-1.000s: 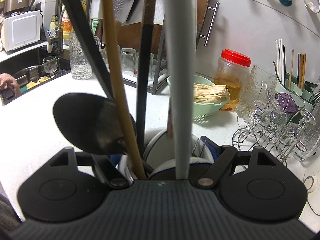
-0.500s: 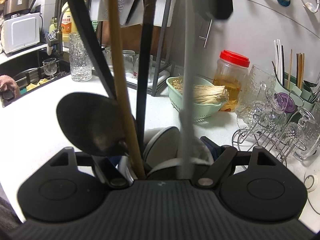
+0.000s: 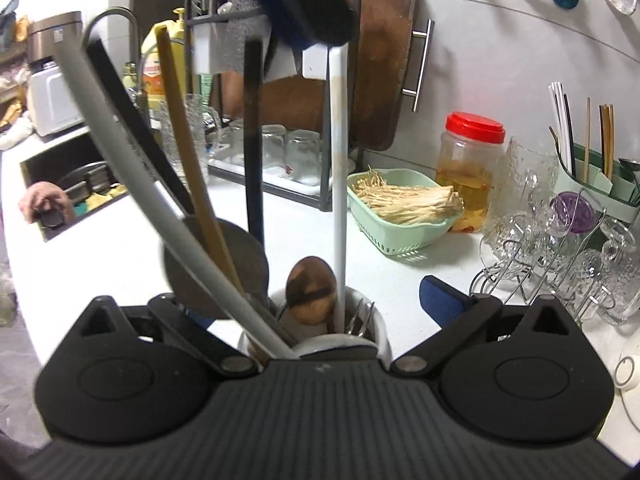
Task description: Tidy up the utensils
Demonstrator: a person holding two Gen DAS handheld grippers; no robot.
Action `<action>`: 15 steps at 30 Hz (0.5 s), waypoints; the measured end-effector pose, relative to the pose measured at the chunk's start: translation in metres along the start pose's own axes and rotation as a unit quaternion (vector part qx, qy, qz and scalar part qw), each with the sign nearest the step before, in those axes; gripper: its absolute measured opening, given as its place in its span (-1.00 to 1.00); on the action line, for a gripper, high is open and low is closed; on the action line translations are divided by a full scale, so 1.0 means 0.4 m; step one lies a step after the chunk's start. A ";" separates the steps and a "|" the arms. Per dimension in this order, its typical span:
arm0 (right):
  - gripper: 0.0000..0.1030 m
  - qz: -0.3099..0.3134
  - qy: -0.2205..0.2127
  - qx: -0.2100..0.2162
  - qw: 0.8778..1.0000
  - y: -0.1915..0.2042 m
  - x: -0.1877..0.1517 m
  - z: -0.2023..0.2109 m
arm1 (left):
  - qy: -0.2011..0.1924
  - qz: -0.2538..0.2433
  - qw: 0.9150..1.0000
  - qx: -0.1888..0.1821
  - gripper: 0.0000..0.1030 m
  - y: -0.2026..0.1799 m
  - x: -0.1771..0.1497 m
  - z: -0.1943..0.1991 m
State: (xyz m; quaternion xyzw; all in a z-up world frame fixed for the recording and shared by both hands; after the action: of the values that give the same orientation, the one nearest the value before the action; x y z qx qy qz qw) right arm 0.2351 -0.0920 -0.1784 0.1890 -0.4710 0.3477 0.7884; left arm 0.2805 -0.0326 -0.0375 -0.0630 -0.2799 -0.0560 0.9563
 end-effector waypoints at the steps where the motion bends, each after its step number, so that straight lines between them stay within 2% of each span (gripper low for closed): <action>1: 1.00 0.001 0.000 0.009 1.000 -0.002 0.006 0.013 | -0.011 0.014 1.000 0.006 -0.37 0.009 -0.009 0.012; 4: 1.00 0.006 0.000 0.020 1.000 0.007 0.029 0.046 | -0.043 0.044 0.998 0.020 -0.25 0.035 -0.029 0.059; 8: 1.00 -0.021 0.003 0.025 0.999 0.020 0.053 0.097 | -0.093 0.062 0.993 0.041 0.21 0.066 -0.048 0.136; 10: 1.00 -0.038 0.005 0.027 0.999 0.028 0.065 0.124 | -0.113 0.071 0.990 0.042 0.33 0.081 -0.060 0.172; 15: 1.00 -0.068 -0.019 -0.006 0.998 0.054 0.109 0.222 | -0.148 0.092 0.983 0.048 0.50 0.116 -0.102 0.257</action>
State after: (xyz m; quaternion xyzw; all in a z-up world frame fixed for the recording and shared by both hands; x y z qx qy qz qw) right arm 0.1788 -0.1165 -0.0980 0.2225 -0.4741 0.2871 0.8020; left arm 0.1986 0.0316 0.0219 -0.0503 -0.4139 0.0558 0.9072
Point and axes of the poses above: each gripper's, at about its wrist camera, not at the fingertips, and z roughly against the way its jaws point, y to its left, x to its top, the point moved 9 cm from there along -z, roughly the way its jaws point, and after that the axes turned 3 degrees about x, right-handed, at the moved point
